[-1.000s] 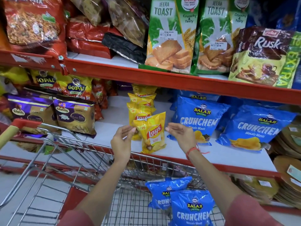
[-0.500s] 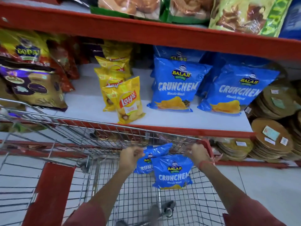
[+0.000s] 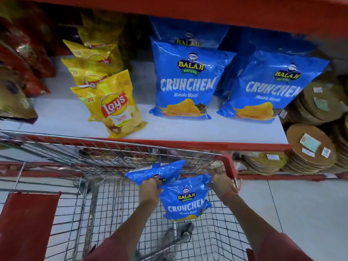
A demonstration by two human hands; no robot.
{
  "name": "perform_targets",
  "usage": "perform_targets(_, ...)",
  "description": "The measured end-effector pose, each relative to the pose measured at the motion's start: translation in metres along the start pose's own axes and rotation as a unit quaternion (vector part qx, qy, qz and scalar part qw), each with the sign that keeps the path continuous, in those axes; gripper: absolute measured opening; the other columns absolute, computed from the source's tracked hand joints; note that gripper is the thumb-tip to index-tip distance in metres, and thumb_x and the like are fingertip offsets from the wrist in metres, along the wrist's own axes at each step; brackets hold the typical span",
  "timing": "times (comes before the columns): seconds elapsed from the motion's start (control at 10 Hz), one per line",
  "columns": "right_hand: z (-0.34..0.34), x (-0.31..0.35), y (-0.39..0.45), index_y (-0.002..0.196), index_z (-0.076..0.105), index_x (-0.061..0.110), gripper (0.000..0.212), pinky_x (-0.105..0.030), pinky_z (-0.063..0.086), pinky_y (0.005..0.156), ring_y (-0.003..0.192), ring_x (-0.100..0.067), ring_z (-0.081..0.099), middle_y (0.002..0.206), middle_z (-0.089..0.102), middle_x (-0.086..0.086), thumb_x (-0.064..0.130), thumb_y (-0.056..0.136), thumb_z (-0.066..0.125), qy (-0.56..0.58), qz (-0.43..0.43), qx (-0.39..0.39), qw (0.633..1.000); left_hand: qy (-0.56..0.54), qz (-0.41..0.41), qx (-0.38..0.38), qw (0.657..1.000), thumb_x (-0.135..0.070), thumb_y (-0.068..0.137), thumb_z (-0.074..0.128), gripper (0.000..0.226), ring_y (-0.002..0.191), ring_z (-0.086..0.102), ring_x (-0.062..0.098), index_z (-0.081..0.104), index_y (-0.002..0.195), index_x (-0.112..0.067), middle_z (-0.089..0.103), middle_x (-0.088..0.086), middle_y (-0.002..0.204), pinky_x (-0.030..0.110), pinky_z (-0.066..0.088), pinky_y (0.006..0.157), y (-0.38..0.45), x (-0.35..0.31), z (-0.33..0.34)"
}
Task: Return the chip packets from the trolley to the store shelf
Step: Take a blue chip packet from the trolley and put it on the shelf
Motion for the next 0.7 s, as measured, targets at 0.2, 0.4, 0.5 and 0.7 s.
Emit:
perform_targets(0.2, -0.017, 0.007, -0.012, 0.101, 0.072, 0.004, 0.023, -0.019, 0.049, 0.080, 0.096, -0.024, 0.068, 0.106, 0.073, -0.013, 0.017, 0.081, 0.070, 0.089, -0.051, -0.010, 0.995, 0.019, 0.018, -0.004, 1.000, -0.008, 0.083, 0.062, 0.019, 0.100, 0.064, 0.028, 0.069, 0.100, -0.003, 0.071, 0.014, 0.105, 0.035, 0.049, 0.084, -0.018, 0.019, -0.003)
perform_targets(0.4, -0.059, 0.014, -0.068, 0.087, 0.077, 0.007, 0.020, -0.027, 0.052, 0.081, 0.082, -0.023, 0.069, 0.092, 0.076, -0.012, 0.018, 0.071, 0.079, 0.132, -0.166, -0.108, 0.971, -0.049, 0.106, -0.064, 0.991, -0.014, 0.080, 0.069, 0.010, 0.072, 0.066, 0.017, 0.072, 0.086, -0.005, 0.074, 0.008, 0.079, 0.030, 0.049, 0.068, -0.064, 0.019, -0.040)
perform_targets(0.5, -0.090, 0.015, -0.100, 0.084, 0.078, 0.007, 0.020, -0.022, 0.050, 0.071, 0.071, -0.016, 0.065, 0.086, 0.077, -0.012, 0.018, 0.068, 0.081, 0.152, -0.179, -0.183, 0.955, -0.077, 0.168, -0.087, 0.979, -0.018, 0.081, 0.070, 0.010, 0.053, 0.058, 0.000, 0.072, 0.082, -0.008, 0.064, -0.008, 0.061, 0.015, 0.046, 0.058, -0.083, 0.004, -0.070)
perform_targets(0.7, -0.178, 0.025, -0.149, 0.078, 0.078, 0.006, 0.018, -0.025, 0.050, 0.071, 0.070, -0.023, 0.068, 0.078, 0.075, -0.014, 0.016, 0.064, 0.083, 0.210, -0.215, -0.317, 0.899, -0.137, 0.263, -0.166, 0.940, -0.025, 0.077, 0.074, 0.009, 0.064, 0.067, 0.010, 0.073, 0.078, -0.016, 0.075, 0.001, 0.072, 0.033, 0.055, 0.063, -0.111, -0.049, -0.151)
Point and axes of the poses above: each hand's wrist, its own y-axis towards the middle knuckle, its own z-axis out of the palm, x = y × z, the point moved 5 cm from there along y, towards the middle knuckle
